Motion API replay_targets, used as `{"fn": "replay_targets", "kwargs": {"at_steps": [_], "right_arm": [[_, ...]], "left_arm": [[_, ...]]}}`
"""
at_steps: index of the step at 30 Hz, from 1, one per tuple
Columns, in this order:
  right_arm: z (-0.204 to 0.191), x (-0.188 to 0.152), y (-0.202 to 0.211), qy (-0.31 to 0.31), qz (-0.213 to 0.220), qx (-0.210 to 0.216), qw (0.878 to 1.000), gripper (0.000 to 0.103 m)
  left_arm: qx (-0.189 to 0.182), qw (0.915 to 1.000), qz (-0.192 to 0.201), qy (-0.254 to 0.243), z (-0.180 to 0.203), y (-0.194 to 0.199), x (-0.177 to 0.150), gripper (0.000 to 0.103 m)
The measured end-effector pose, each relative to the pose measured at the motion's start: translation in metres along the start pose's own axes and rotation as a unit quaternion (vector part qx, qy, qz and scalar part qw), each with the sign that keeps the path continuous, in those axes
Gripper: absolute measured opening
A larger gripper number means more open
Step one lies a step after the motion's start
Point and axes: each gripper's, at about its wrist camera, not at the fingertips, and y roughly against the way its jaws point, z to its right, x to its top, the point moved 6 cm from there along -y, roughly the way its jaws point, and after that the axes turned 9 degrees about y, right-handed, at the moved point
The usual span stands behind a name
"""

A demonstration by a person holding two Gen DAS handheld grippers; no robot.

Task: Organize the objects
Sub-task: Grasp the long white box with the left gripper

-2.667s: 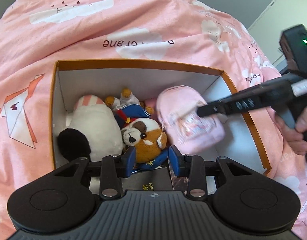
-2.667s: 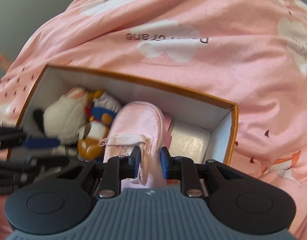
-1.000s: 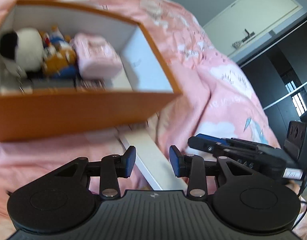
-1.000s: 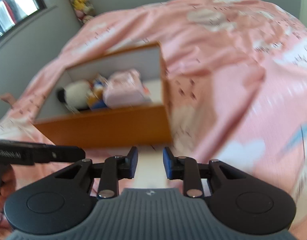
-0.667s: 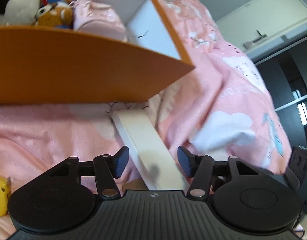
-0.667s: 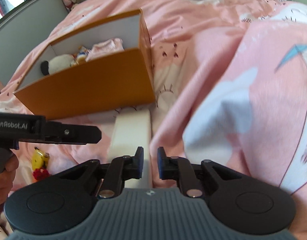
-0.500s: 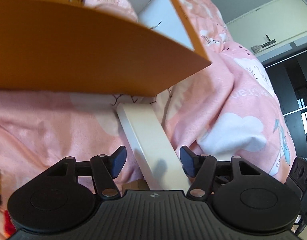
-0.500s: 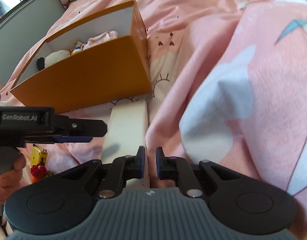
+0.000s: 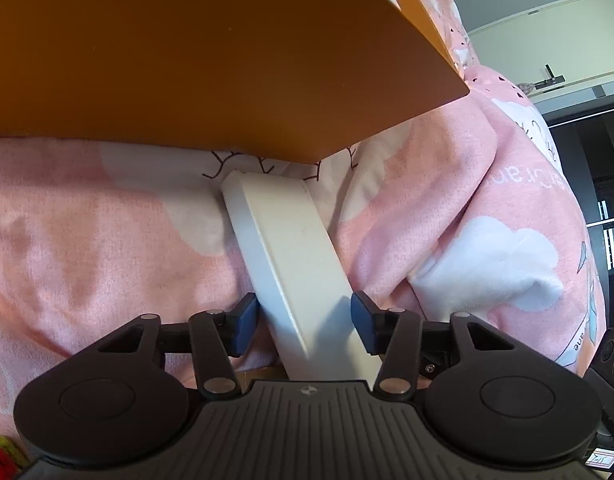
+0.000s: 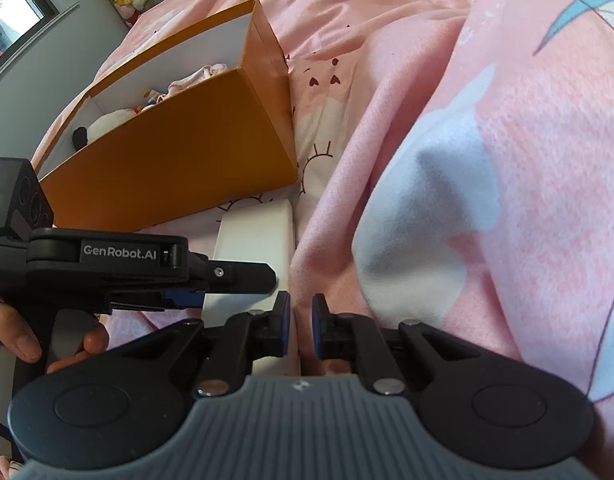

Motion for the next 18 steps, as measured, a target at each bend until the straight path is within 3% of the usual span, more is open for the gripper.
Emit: {"fn": "replay_targets", "kwargs": {"at_steps": [9,14,15,18], "right_arm": [[-0.007,0.001,0.003,0.005,-0.004,-0.005,1.0,0.014],[-0.021,0.0,0.005,0.002,-0.018,0.023,1.0,0.033],[-0.023,0.001,0.004,0.003,-0.023,0.029,0.999,0.034],[-0.034,-0.002,0.003,0.005,-0.044,0.039,0.998,0.05]], "left_arm": [[0.003,0.9988,0.034,-0.036,0.008,0.027,-0.001,0.04],[0.047,0.9938,0.061,-0.08,0.009,0.054,-0.002,0.03],[0.058,0.9926,0.063,-0.086,0.007,0.057,-0.002,0.03],[0.074,0.9907,0.067,-0.092,-0.001,0.071,-0.004,0.03]]}}
